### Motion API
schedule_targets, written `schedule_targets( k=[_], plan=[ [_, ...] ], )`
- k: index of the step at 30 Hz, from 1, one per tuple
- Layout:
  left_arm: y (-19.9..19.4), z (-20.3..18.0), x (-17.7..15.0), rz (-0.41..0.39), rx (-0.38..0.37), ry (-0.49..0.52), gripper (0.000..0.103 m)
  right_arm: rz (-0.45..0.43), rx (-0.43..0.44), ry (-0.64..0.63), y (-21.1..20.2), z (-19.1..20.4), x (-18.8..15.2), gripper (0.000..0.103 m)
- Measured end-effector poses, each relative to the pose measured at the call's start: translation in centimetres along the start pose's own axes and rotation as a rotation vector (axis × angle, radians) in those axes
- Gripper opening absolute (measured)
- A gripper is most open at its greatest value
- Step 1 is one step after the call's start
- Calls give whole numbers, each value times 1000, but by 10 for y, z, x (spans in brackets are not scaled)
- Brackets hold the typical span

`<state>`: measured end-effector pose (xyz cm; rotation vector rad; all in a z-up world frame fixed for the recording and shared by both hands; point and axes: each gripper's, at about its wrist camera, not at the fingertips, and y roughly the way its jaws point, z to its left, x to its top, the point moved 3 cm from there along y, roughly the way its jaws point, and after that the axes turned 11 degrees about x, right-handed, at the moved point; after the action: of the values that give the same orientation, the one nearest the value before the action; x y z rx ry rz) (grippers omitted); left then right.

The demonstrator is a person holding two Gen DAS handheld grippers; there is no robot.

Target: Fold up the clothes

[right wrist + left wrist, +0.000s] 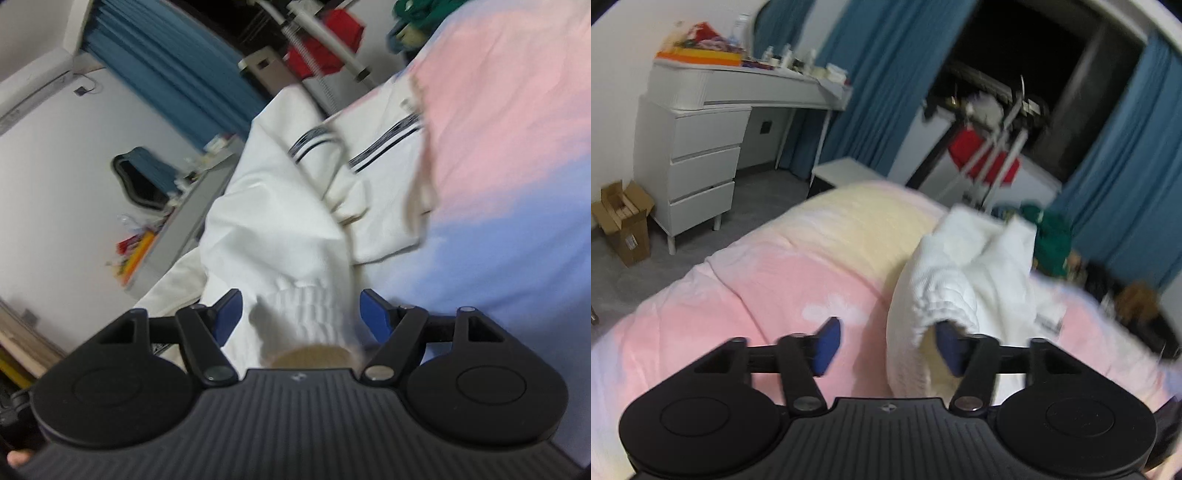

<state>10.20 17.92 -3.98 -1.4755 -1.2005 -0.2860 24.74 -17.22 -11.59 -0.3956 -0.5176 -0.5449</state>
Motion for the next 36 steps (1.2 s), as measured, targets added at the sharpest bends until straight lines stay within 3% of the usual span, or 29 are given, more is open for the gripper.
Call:
schedule_targets(
  k=[3,10,15,18,22,26,31,36],
  plan=[
    [5,-1,3,2,-27,-48,68,18,29,-14,18,-4,-2,75],
    [37,-21,2,45,-12,-27,70,18,23,39,30,-9,-7,70],
    [37,-27,1,-8,58,22,75,35,-13,2,28,-4,-5,34],
    [34,-25,2,-16,74,32,75,31,-21,-14,21,6,-1,25],
    [24,-22,3,-27,86,54,75,-9,4,-80,-7,41,3,22],
    [2,-23,2,-55,30,88,75,4,24,-149,-50,76,-3,21],
    [-13,-27,-1,-83,3,135,75,84,-40,-155,-92,91,-38,21],
    [-19,-26,-3,-79,40,173,75,173,-159,-144,-96,77,-74,21]
  ],
)
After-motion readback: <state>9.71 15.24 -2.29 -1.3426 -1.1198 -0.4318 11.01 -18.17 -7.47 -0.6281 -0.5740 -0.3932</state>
